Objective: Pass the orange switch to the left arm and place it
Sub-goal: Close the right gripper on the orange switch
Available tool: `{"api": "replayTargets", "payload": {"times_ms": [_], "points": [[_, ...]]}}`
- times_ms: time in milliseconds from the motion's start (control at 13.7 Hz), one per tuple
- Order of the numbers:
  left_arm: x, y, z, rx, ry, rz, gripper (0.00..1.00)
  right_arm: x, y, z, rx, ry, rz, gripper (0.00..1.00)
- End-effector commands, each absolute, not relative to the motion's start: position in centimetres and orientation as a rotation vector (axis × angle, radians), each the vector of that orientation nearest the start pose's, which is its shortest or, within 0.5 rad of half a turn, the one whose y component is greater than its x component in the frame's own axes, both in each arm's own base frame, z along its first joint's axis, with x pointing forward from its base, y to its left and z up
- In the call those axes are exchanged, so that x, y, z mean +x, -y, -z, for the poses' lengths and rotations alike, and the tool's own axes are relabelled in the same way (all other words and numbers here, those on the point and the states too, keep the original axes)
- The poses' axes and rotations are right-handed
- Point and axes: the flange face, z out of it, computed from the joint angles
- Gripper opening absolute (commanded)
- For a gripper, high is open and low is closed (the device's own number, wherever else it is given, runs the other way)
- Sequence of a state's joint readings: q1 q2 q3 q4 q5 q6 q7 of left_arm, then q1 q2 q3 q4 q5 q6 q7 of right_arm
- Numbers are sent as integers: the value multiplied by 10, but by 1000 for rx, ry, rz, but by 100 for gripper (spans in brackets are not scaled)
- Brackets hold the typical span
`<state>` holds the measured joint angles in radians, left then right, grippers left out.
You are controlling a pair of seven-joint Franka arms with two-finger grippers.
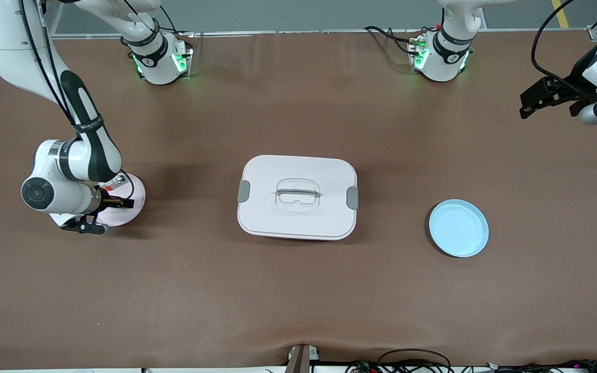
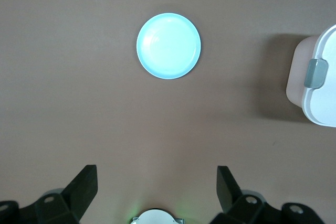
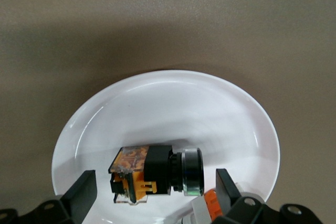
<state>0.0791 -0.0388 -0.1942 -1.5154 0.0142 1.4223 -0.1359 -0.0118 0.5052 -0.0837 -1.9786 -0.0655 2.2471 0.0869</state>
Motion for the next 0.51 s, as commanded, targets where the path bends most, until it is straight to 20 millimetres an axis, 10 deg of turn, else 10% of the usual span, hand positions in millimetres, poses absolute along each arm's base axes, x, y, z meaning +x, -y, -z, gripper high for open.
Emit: {"api": "replayTargets", "payload": {"times_ms": [0, 437], "points": [[526, 65, -664, -3107, 31, -59, 100, 582, 62, -185, -3213, -209, -387, 100], [527, 61, -663, -3100, 23, -60, 100, 582, 61, -175, -3214, -203, -374, 100]]}}
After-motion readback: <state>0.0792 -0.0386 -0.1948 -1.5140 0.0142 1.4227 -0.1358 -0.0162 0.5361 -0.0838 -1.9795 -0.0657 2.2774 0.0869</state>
